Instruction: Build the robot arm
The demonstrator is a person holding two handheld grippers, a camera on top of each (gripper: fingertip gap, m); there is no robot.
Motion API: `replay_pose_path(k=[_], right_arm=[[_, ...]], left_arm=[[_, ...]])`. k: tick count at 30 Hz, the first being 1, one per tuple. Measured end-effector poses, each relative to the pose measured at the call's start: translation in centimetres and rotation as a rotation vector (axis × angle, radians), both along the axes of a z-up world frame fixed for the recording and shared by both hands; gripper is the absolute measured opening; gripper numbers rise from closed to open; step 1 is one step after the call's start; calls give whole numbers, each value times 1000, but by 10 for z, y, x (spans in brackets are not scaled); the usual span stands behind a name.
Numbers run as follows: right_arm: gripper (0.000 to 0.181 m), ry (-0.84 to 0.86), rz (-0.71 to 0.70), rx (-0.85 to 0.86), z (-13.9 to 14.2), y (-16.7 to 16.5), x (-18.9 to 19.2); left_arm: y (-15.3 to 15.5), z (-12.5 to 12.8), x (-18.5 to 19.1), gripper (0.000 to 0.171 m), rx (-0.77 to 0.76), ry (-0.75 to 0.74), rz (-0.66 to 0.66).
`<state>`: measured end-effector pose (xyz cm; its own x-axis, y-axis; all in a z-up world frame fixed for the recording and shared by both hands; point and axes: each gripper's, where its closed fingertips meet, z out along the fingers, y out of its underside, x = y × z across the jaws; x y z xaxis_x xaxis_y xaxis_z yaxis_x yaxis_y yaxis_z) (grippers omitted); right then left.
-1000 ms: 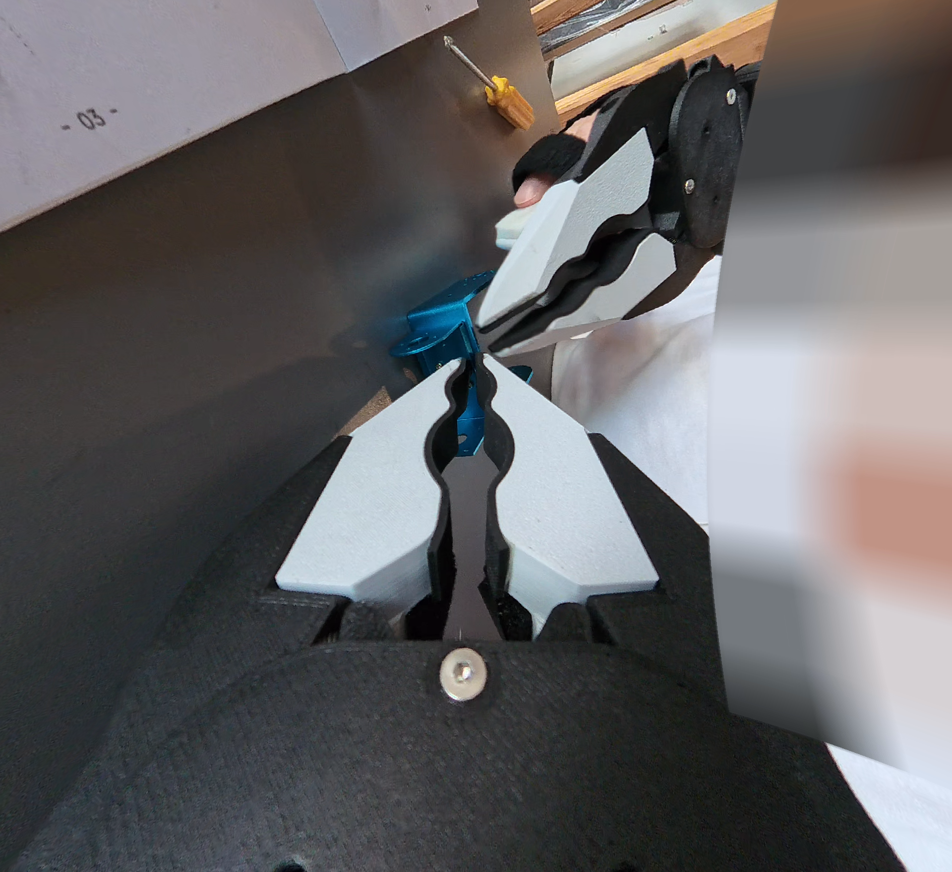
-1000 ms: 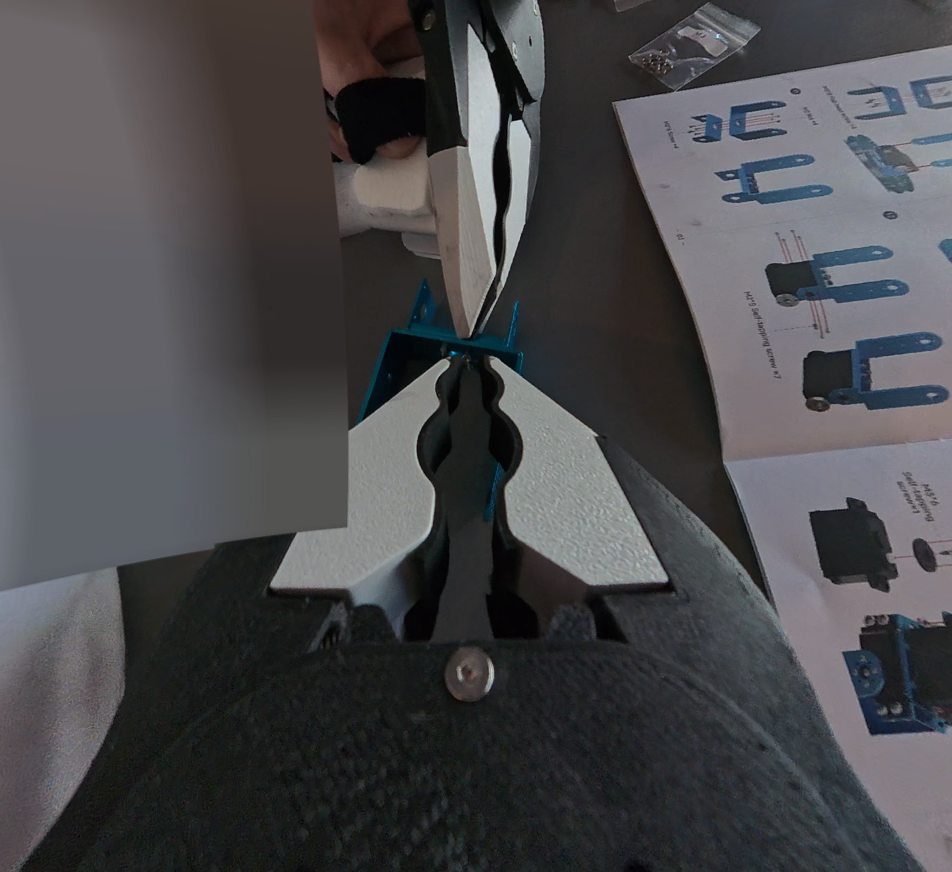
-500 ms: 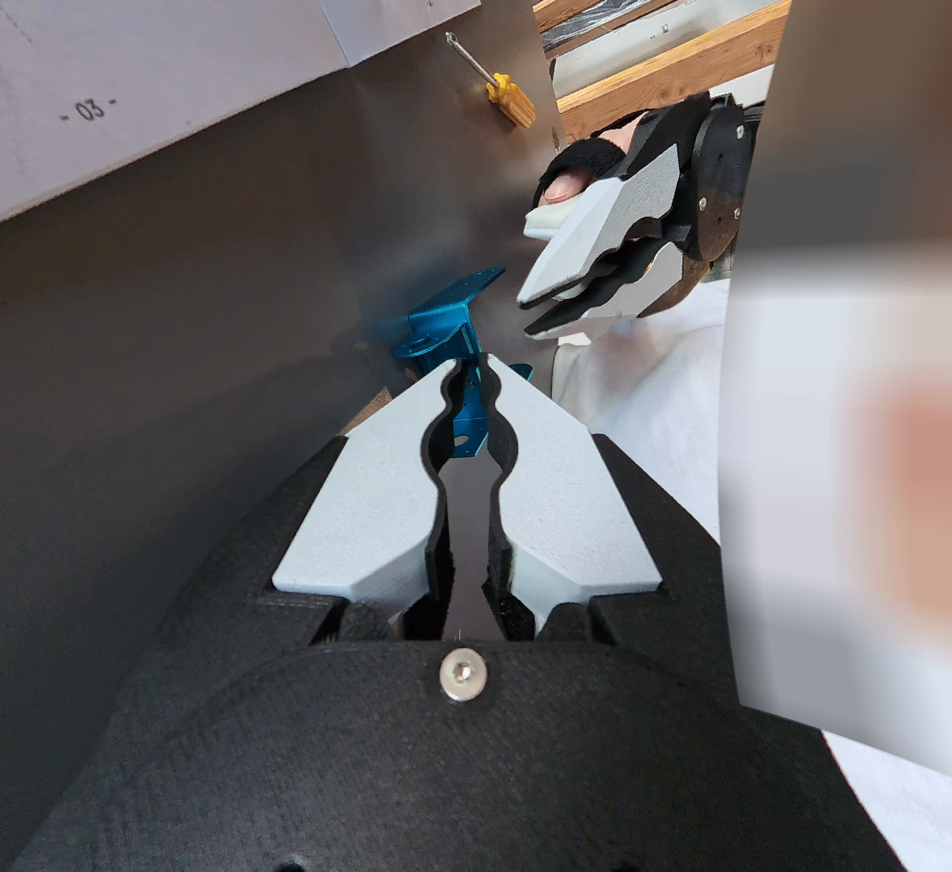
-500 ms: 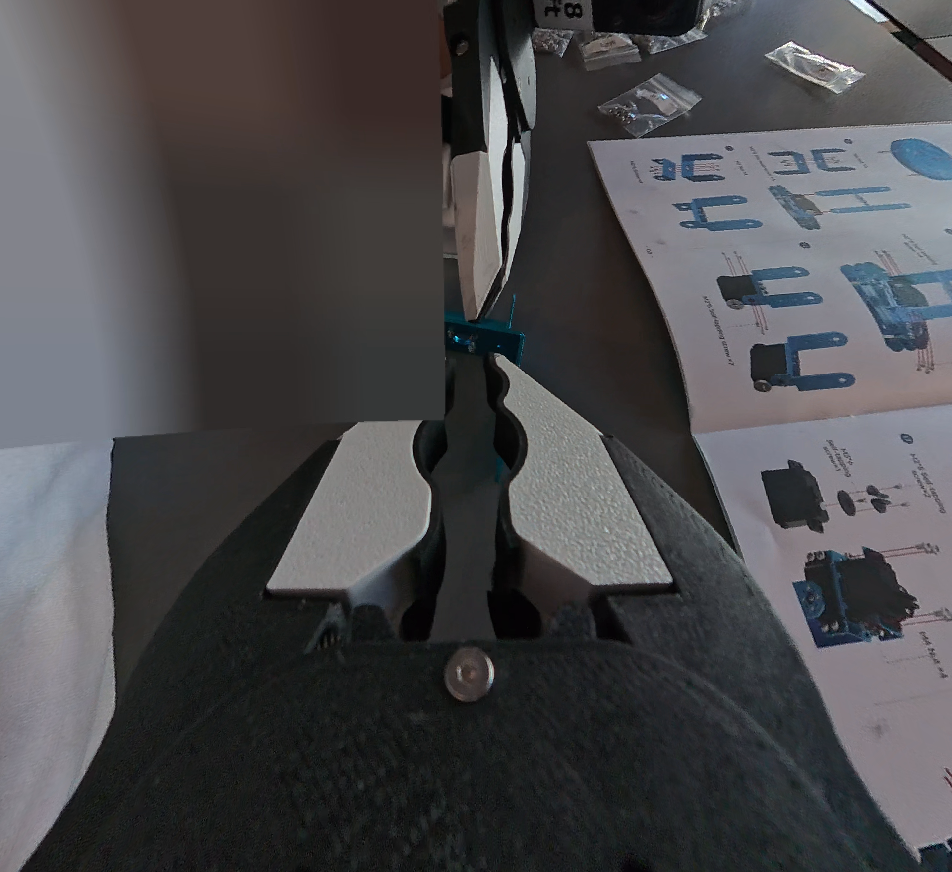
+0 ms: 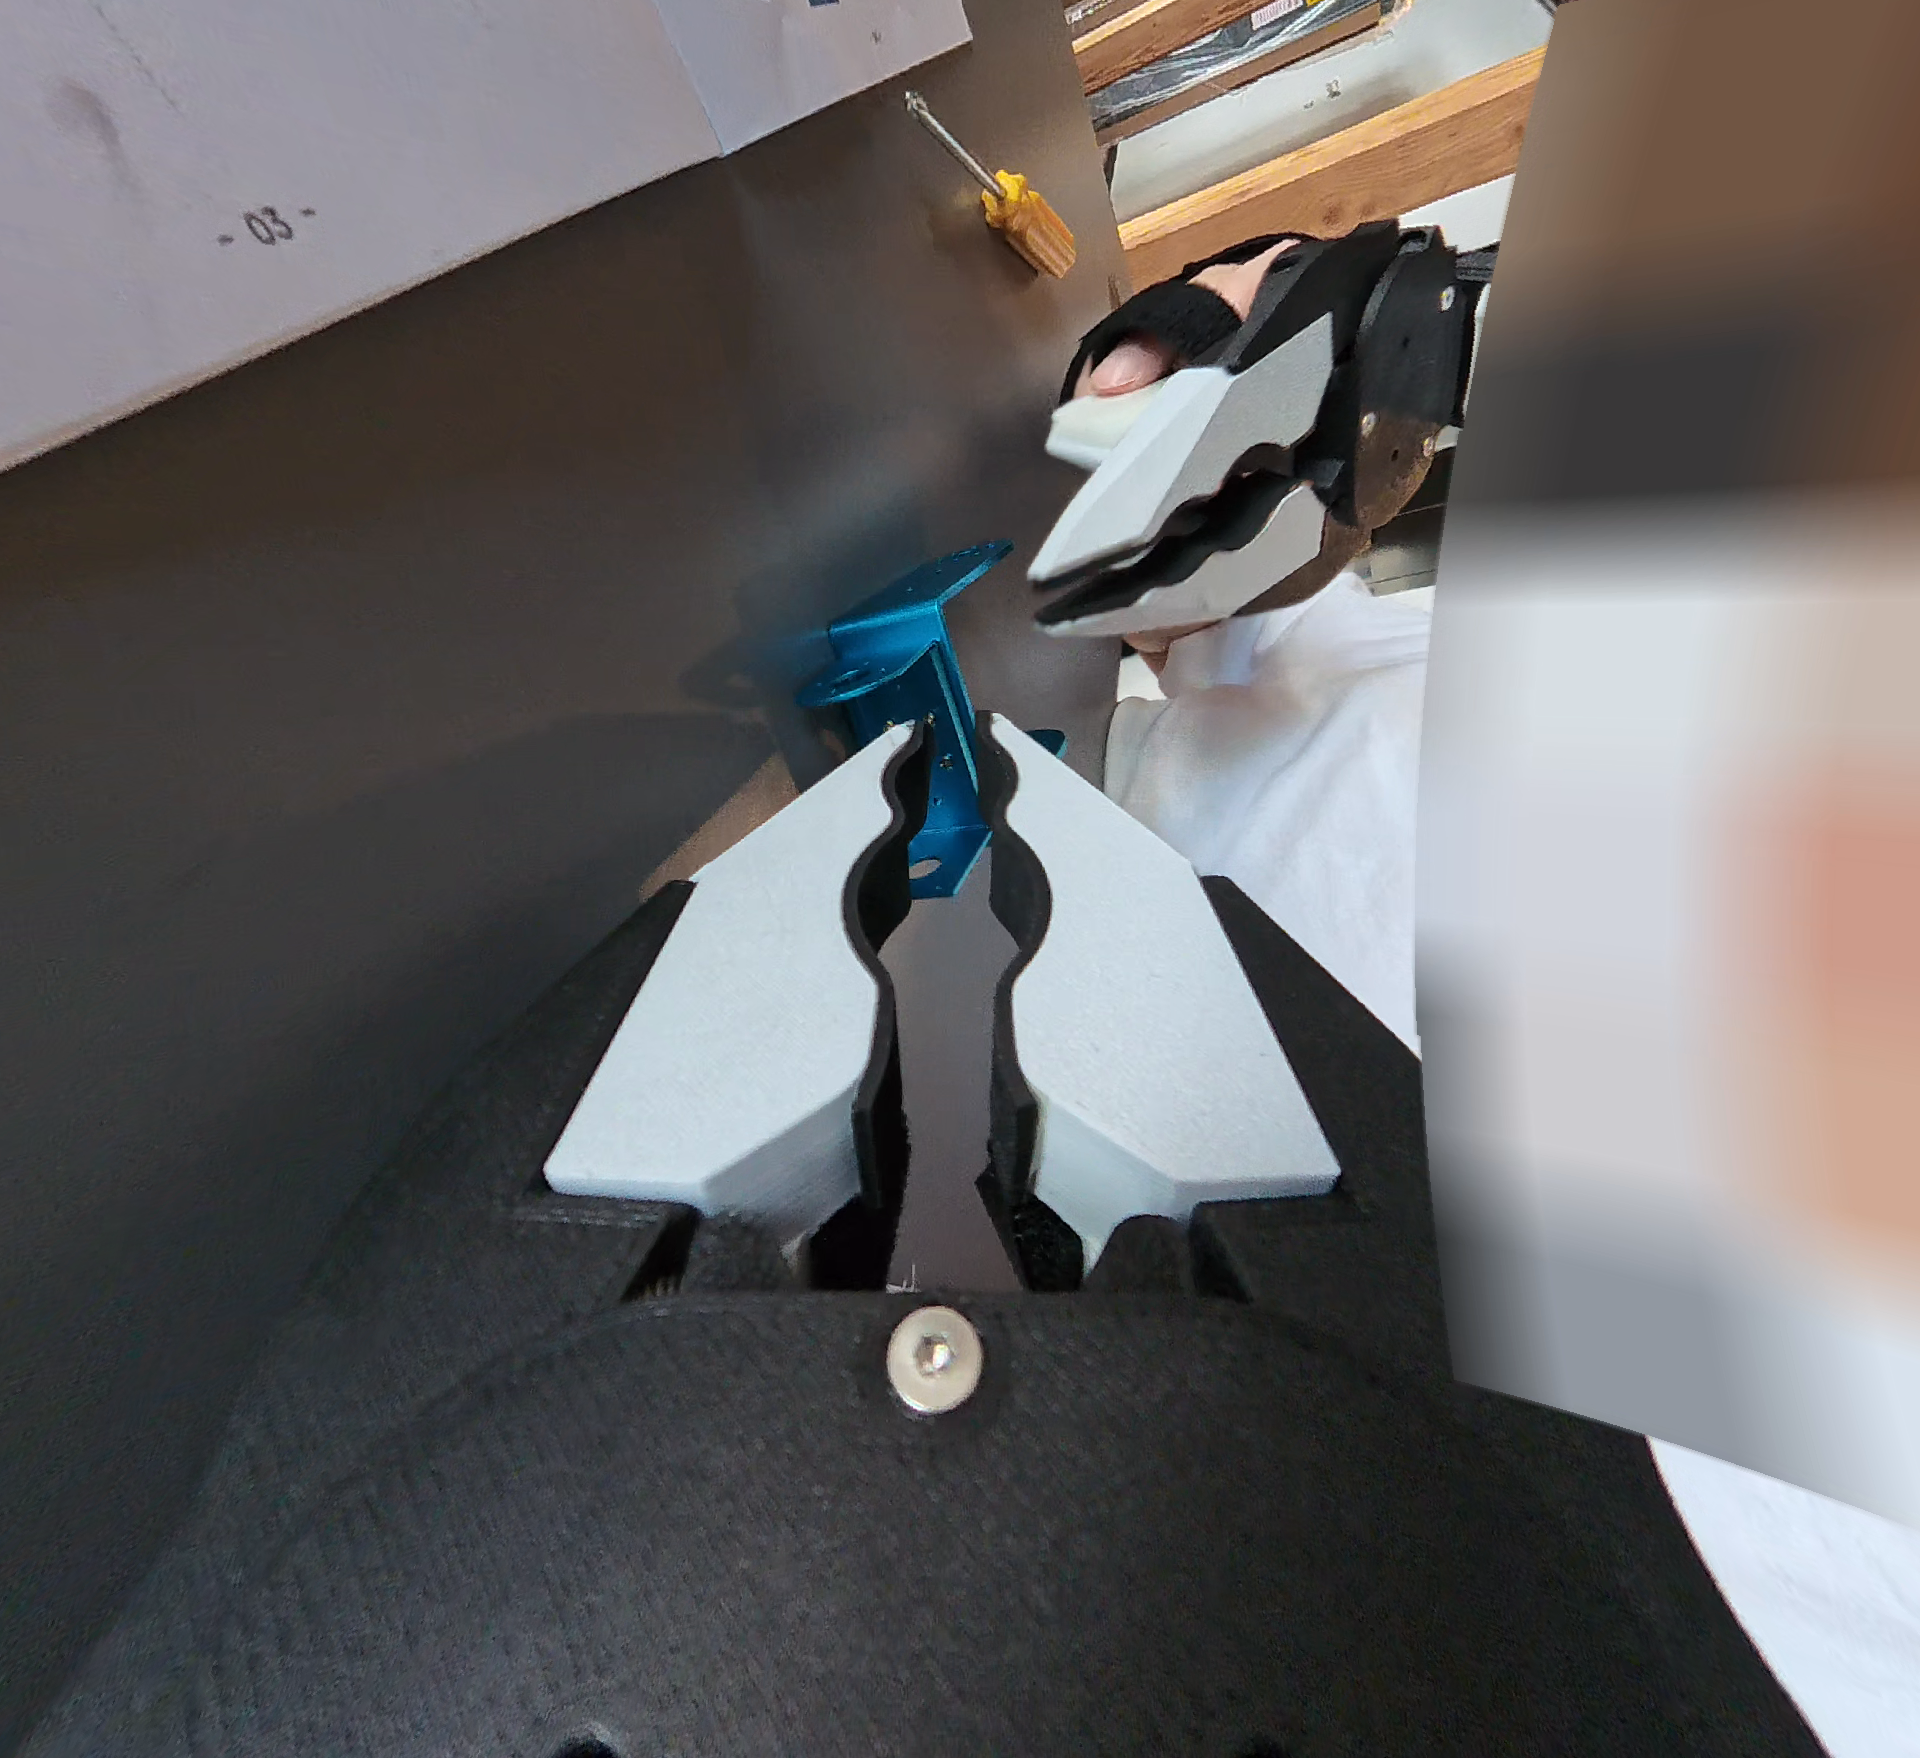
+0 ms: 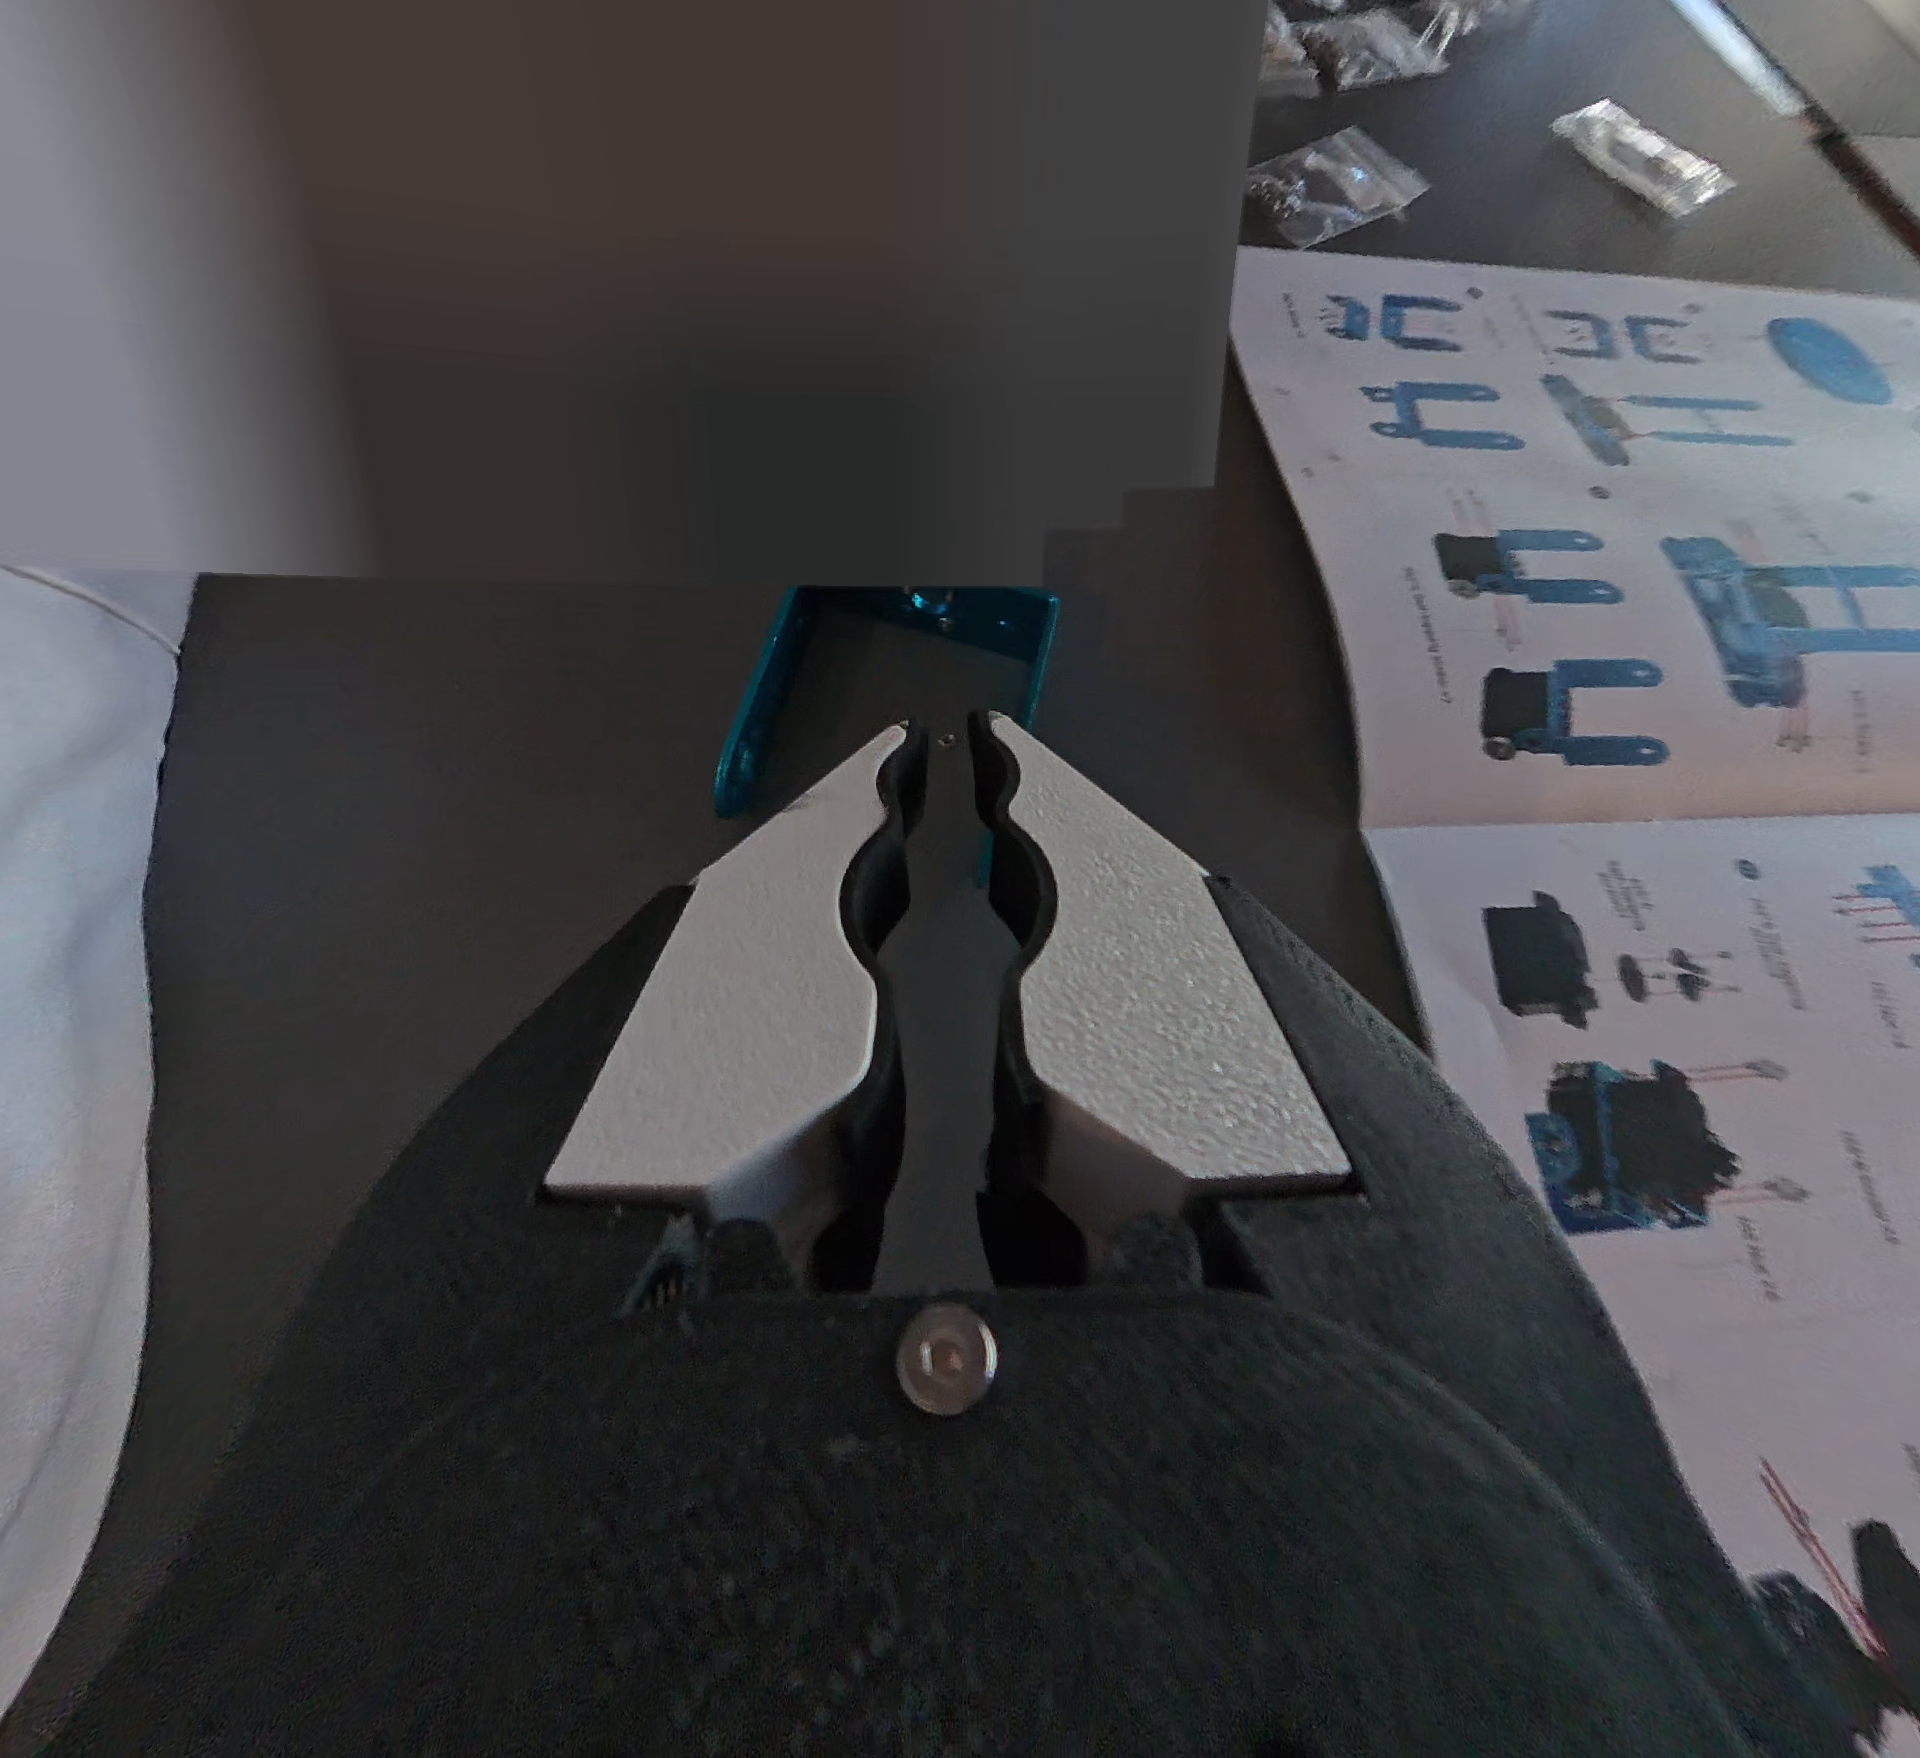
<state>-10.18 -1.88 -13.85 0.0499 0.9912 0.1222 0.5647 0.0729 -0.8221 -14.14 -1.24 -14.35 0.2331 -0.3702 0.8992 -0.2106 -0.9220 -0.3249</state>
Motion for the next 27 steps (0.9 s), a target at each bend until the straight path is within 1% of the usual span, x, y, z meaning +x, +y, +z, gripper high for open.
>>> replay_pose_path(k=[2,4,7,11,15,17,19,22,27], right_arm=[[8,43,-36,47,10,7,7],[10,81,-81,54,17,15,15],[19,75,-102,-3,11,19,22],[21,41,-86,-34,-3,15,18],[16,-29,-74,-42,-17,12,13],[9,-39,-69,-19,-18,12,11],[6,-49,-58,-9,-19,10,9],[4,-56,-56,13,-20,12,6],[4,-60,-41,29,-20,26,-7]], left_arm=[[-1,0,-1,9,-1,6,-4],[-2,-1,-1,13,-1,13,-10],[-3,-1,2,19,6,16,-8],[-2,-3,8,20,27,28,-9],[-4,-6,12,14,54,57,-25],[-4,-7,13,12,70,69,-29],[-4,-7,14,11,78,72,-31],[-3,-7,13,11,61,63,-21],[2,-7,7,11,53,62,5]])
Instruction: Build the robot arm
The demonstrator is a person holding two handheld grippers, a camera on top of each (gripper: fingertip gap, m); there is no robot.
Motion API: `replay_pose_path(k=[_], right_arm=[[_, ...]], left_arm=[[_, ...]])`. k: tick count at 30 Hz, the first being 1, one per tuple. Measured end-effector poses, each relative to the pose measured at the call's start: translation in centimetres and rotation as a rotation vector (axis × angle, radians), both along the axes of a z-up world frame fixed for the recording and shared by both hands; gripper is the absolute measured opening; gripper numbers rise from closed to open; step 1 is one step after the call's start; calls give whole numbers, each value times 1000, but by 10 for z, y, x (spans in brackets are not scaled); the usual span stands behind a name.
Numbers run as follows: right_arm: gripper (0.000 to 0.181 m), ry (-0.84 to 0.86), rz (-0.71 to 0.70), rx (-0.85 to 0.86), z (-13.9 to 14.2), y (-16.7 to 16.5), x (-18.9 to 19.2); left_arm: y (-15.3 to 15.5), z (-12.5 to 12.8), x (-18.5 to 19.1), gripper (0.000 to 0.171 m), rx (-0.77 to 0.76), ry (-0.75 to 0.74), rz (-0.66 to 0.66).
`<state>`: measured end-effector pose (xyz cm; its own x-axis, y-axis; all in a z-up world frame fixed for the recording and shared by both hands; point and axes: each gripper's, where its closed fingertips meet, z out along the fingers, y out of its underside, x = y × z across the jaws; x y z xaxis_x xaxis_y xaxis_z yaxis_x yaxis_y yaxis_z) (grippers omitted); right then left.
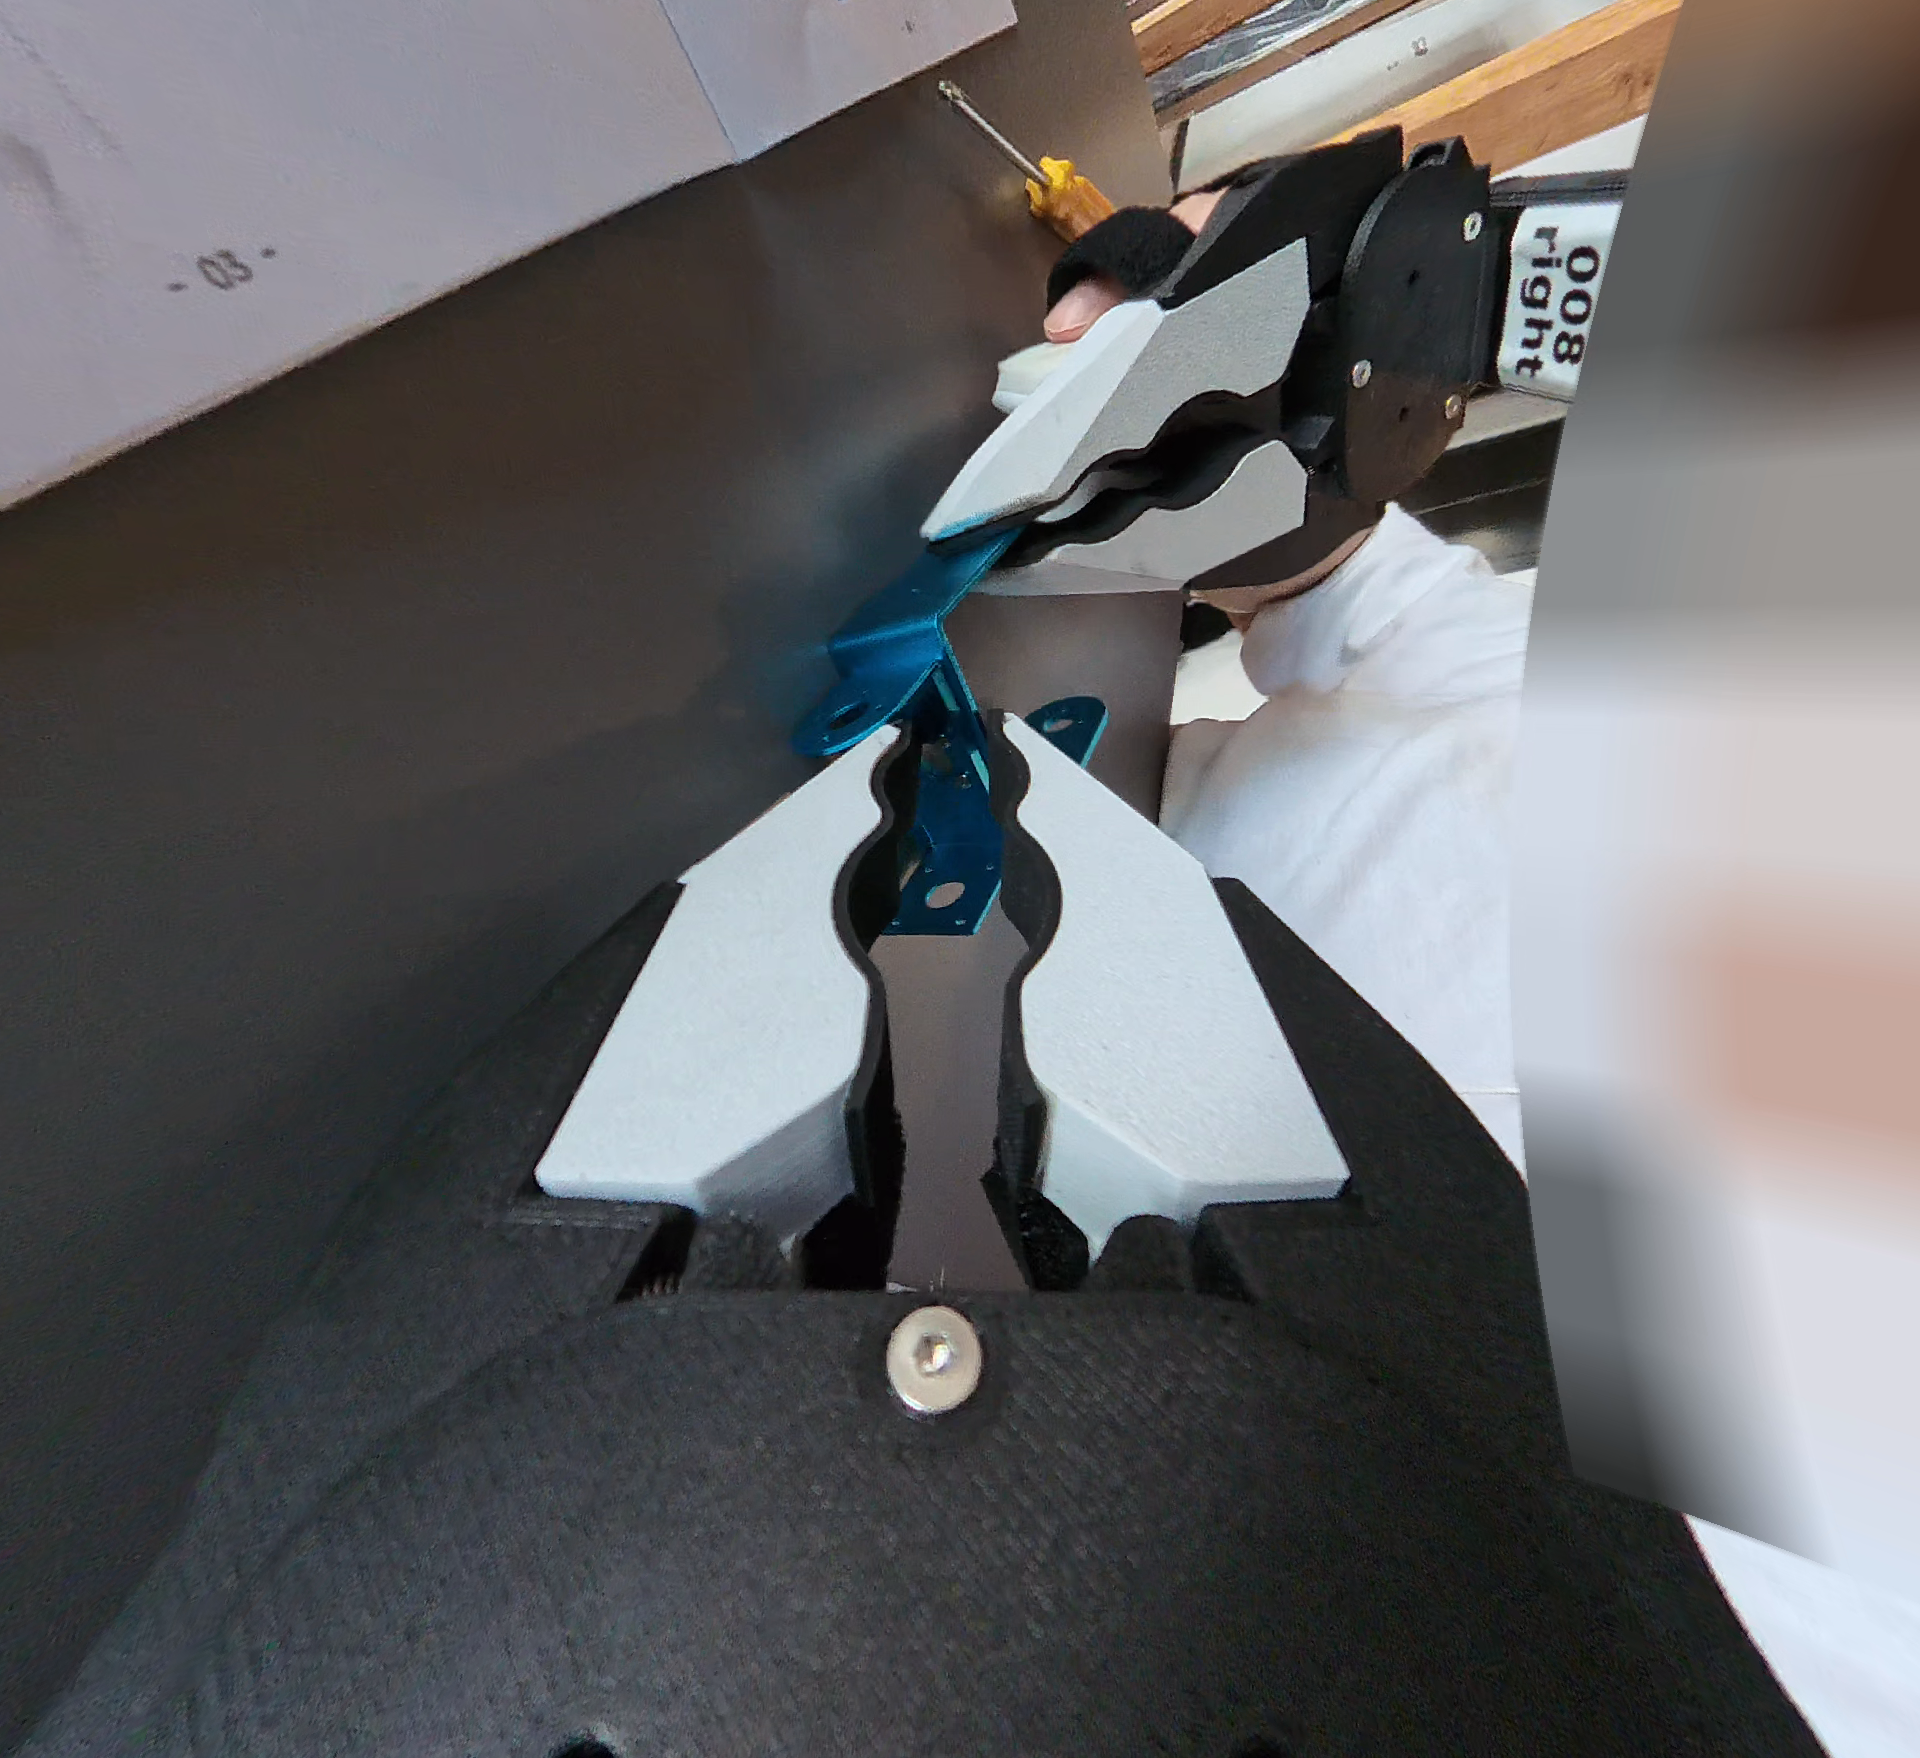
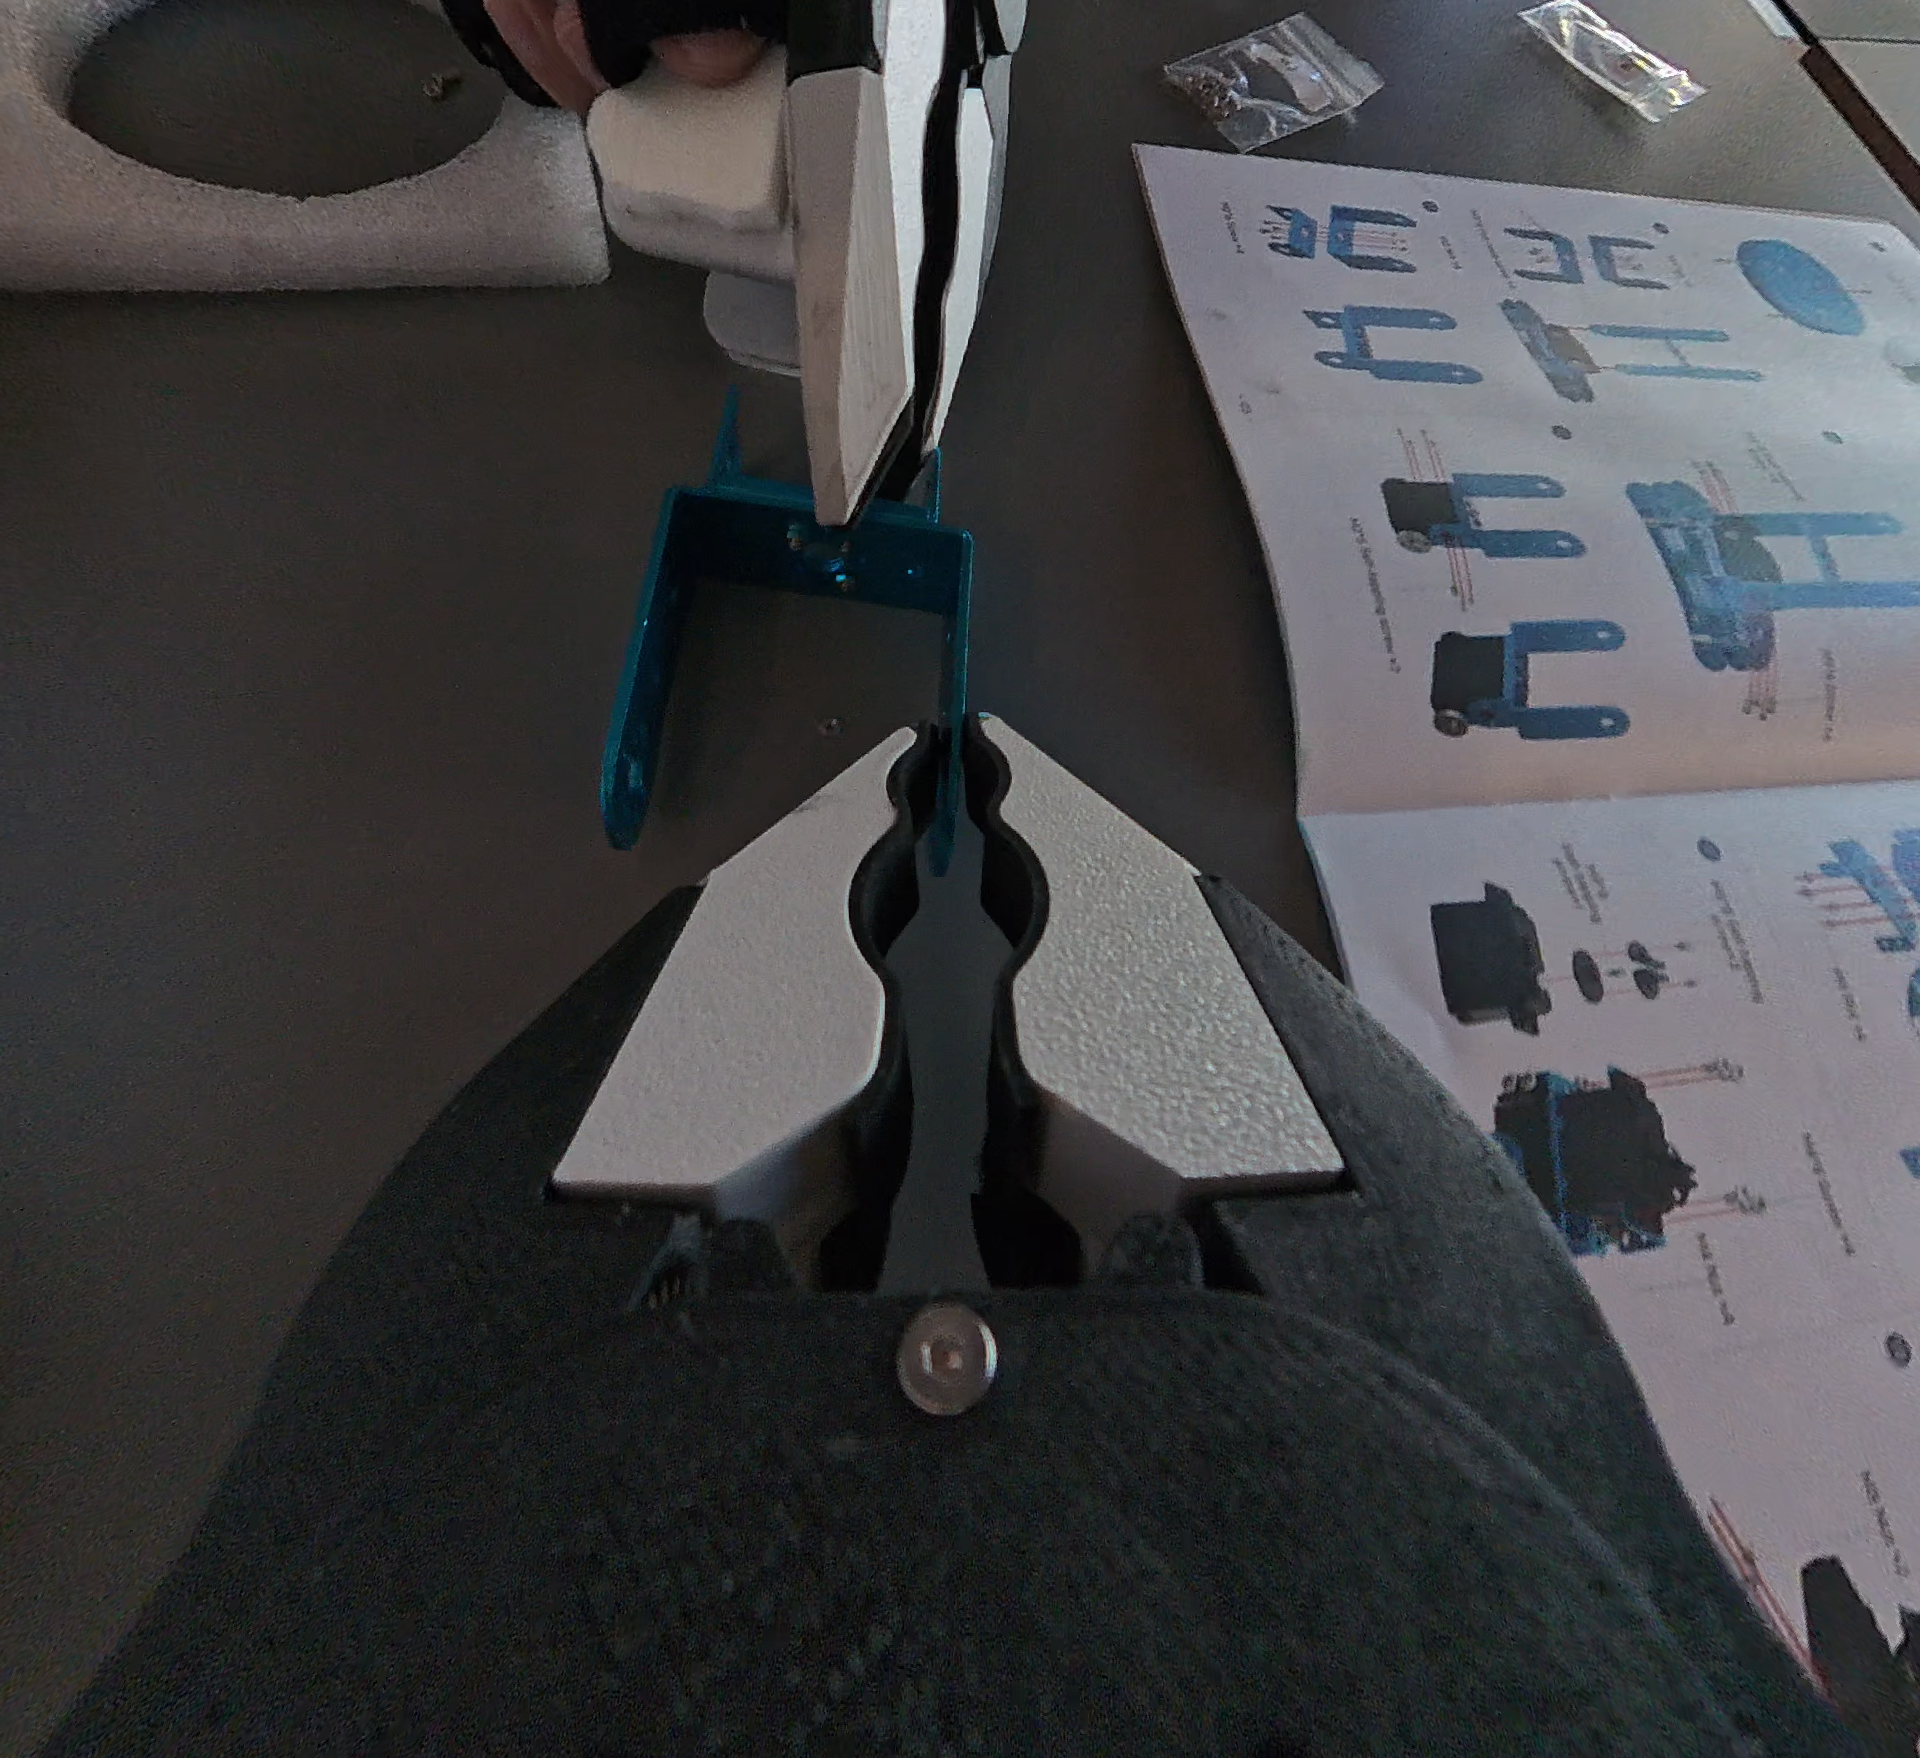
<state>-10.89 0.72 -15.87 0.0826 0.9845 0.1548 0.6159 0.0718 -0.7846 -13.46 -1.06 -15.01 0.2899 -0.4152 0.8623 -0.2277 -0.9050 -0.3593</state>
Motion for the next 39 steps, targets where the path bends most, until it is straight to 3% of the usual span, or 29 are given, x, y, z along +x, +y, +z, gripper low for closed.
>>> replay_pose_path(k=[8,14,39], right_arm=[[18,47,7,60,14,3,2],[8,10,86,12,7,-26,7],[8,-107,112,9,-1,-21,2]], left_arm=[[5,11,-11,15,-15,-50,29],[5,14,-15,11,-18,-70,36],[-2,2,1,6,-48,-46,-9]])
